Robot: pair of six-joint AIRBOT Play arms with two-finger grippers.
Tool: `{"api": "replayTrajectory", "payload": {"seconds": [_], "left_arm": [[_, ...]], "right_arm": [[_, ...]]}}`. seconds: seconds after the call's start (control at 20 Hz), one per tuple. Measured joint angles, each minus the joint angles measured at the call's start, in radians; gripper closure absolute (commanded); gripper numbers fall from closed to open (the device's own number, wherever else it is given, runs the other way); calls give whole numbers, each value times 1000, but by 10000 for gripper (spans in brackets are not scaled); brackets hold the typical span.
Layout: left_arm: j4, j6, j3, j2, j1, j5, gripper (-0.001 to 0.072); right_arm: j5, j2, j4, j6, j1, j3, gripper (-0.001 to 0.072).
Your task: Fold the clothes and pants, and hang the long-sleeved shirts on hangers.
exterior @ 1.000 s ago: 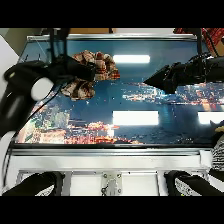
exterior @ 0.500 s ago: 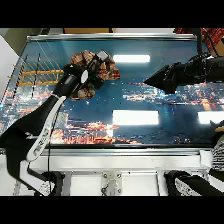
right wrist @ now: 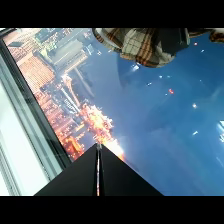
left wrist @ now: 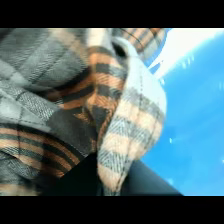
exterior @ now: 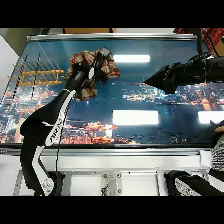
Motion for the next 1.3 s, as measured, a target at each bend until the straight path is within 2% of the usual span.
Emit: {"api": "replayTrajectory", "payload": {"seconds": [0.2,0.4,0.7,0.85,1.0,1.2,1.3], "left_arm": [[8,-35,107,137,-6,-39,687],[8,-45,63,421,-36,1,687],[3,-50,61,765,-201,47,688],[4,-50,108,859,-335,104,688],[4,-50,101,938,-442,219,688],[7,-53,106,957,-480,294,688],[6,-79,132,917,-425,285,687]], "right_arm": [[0,0,0,0,0,0,678],[0,0,30,3,0,0,678],[-50,11,179,16,-41,32,683],[-148,43,211,87,-125,64,683],[-225,82,220,166,-222,76,683],[-269,119,227,233,-318,82,683],[-277,128,227,246,-340,83,683]]}}
